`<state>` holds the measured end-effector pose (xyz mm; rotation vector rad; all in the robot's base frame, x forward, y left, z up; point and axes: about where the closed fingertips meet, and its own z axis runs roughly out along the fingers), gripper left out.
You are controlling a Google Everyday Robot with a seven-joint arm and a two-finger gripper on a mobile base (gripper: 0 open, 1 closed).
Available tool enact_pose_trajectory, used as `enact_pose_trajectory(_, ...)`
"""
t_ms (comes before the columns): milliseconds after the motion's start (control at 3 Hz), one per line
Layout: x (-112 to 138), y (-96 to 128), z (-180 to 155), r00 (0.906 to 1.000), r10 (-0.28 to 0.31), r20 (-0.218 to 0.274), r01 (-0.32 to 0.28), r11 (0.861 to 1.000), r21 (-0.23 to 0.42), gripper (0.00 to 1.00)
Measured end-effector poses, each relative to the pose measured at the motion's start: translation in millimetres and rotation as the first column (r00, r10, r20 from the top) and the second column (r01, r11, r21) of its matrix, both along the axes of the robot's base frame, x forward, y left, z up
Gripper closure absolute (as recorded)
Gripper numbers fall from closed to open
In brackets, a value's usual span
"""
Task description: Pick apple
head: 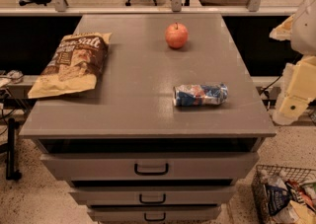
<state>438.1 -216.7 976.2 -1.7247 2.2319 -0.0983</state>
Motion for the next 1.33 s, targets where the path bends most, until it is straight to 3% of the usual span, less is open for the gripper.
enact_pose_trajectory(333,0.0,0.0,0.0,1.0000,0.000,0.000,0.000,1.000,0.000,0.00)
enact_pose_trajectory(667,23.2,3.4,-7.0,0.9995,0.002,0.033,-0.003,1.000,0.018,0.00)
enact_pose_trajectory(1000,58.3,7.1,-18.6,0.9976,-0.010,0.068,0.006,0.998,0.062,0.00)
enact_pose_trajectory(1333,137.9,22.7,-37.6,0.9839,-0.045,0.173,0.014,0.984,0.178,0.00)
